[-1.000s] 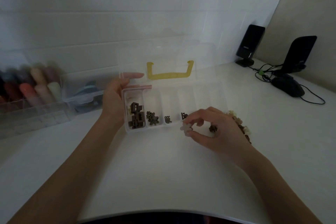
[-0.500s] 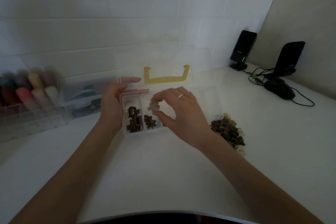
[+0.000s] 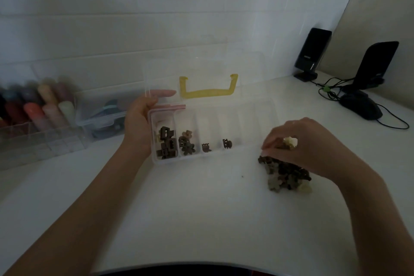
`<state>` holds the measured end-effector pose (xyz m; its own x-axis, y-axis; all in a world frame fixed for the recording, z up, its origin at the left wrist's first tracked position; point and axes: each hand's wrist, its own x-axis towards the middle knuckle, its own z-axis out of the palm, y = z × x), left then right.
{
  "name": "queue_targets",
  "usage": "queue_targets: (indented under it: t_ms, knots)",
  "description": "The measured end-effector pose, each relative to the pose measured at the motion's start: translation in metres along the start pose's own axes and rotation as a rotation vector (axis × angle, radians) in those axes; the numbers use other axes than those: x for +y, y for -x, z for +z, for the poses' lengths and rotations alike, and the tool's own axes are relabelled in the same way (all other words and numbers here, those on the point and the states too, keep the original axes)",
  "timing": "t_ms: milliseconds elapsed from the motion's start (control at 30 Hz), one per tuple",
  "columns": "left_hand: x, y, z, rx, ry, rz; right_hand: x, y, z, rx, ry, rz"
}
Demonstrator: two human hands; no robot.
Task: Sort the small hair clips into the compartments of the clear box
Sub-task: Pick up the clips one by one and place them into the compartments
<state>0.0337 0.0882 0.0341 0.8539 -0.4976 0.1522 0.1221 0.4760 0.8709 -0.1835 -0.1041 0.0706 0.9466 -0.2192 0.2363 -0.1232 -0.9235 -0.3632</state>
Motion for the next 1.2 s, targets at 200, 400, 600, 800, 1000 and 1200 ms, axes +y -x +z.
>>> queue_targets:
  t_ms: [200, 400, 600, 800, 1000, 1200]
  knots:
    - [-0.001, -0.001, -0.001, 0.030, 0.033, 0.007, 0.004, 0.003, 0.009, -0.160, 0.165, 0.136]
    - [0.000, 0.000, -0.001, 0.023, 0.036, 0.002, -0.001, 0.002, 0.015, -0.230, 0.275, 0.142]
    - [0.002, 0.001, 0.000, 0.015, 0.032, 0.019, 0.001, -0.003, 0.020, -0.113, 0.132, 0.081]
    - [0.001, -0.001, -0.001, 0.012, 0.017, 0.044, -0.003, -0.001, 0.020, -0.108, 0.074, 0.136]
    - [0.000, -0.001, -0.002, 0.015, -0.012, 0.043, 0.004, 0.003, 0.016, -0.245, 0.038, 0.222]
    - [-0.001, -0.003, -0.004, 0.034, -0.012, 0.046, 0.001, -0.002, 0.029, -0.143, 0.057, 0.197]
